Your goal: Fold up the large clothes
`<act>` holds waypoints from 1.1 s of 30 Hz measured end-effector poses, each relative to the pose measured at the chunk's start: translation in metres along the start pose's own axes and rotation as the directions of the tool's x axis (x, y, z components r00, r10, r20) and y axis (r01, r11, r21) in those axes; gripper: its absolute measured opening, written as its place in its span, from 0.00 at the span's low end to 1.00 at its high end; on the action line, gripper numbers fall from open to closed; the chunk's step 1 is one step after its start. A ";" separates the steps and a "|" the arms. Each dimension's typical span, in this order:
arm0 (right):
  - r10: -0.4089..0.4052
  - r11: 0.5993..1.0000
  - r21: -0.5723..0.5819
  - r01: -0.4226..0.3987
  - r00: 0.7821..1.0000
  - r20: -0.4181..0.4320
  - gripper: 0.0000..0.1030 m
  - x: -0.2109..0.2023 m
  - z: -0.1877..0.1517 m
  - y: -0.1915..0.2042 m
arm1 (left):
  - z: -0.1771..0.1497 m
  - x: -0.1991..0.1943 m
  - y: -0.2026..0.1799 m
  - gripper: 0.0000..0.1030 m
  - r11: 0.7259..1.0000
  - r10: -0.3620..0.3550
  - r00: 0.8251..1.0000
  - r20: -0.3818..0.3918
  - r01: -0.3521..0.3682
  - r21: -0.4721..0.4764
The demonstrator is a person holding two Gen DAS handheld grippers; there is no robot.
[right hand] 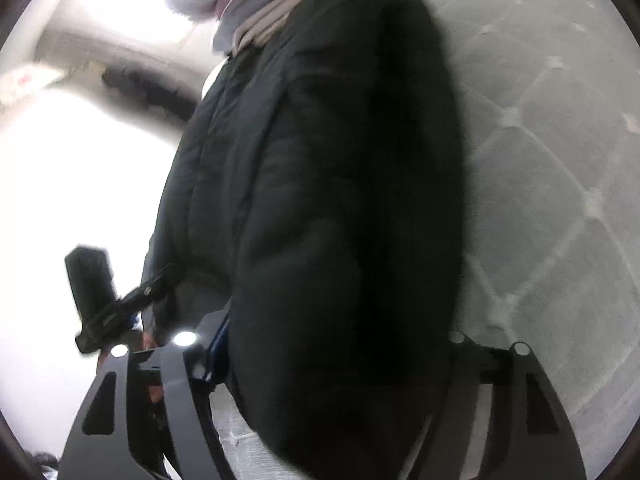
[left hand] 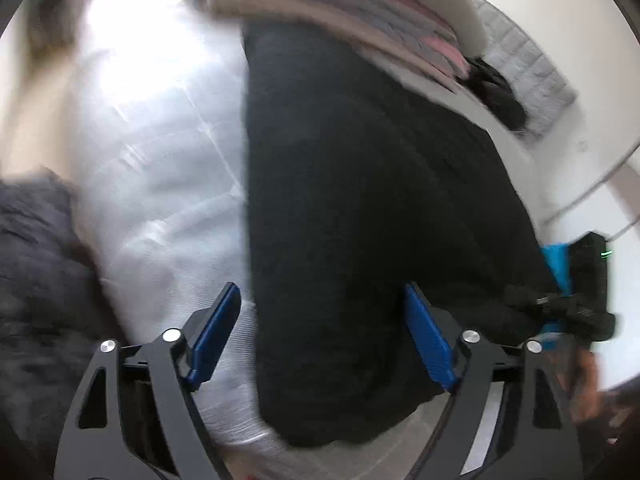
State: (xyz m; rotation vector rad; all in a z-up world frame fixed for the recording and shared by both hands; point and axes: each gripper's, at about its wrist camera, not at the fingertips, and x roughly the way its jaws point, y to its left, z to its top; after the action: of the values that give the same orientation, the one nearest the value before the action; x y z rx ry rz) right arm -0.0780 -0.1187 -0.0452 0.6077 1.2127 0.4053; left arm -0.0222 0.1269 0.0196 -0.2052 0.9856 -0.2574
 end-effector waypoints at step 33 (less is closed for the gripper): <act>-0.429 0.795 -0.177 0.580 0.744 0.512 0.93 -0.074 -0.124 0.118 | -0.052 -0.066 -0.094 0.92 0.949 0.251 0.951 0.182 -0.279 0.146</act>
State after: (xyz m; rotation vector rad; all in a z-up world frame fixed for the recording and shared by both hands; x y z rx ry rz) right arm -0.2160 -0.0439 0.0567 0.0444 0.7879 -0.0198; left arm -0.1120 0.0549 0.0712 0.0639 0.8142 -0.0750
